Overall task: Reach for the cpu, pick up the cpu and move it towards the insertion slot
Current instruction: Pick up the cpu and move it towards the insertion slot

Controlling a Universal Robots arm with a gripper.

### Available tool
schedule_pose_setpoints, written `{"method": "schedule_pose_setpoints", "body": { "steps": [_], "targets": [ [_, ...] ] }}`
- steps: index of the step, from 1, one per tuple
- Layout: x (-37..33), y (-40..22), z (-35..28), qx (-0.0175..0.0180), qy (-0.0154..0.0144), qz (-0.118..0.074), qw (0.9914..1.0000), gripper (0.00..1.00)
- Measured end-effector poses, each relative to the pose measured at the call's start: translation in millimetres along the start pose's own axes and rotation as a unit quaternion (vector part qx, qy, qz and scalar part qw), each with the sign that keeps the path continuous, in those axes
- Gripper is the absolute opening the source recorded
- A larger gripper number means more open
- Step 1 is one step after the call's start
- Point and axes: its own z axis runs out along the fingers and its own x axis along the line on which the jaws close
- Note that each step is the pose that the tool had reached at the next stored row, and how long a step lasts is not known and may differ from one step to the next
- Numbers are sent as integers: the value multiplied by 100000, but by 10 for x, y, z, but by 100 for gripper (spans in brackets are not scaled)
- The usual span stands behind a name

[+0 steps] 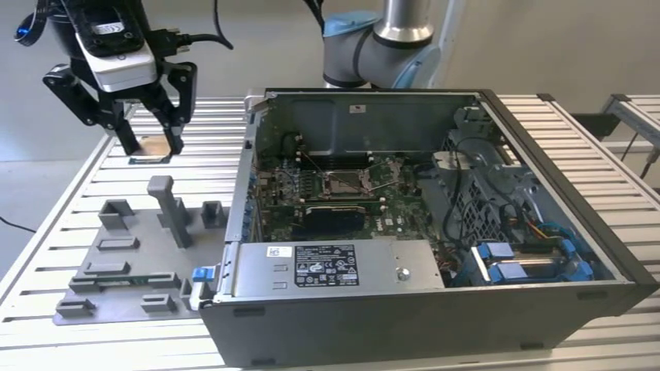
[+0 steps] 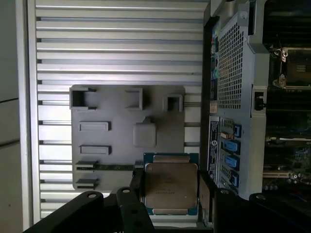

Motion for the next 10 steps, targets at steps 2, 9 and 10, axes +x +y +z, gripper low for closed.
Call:
{"method": "schedule_pose_setpoints", "body": {
  "steps": [2, 9, 10],
  "targets": [
    [-30, 0, 1, 0, 0, -7, 100000, 0],
    [-162, 1, 3, 0, 2, -18, 100000, 0],
    [-187, 1, 4, 1, 3, -18, 100000, 0]
  ]
}}
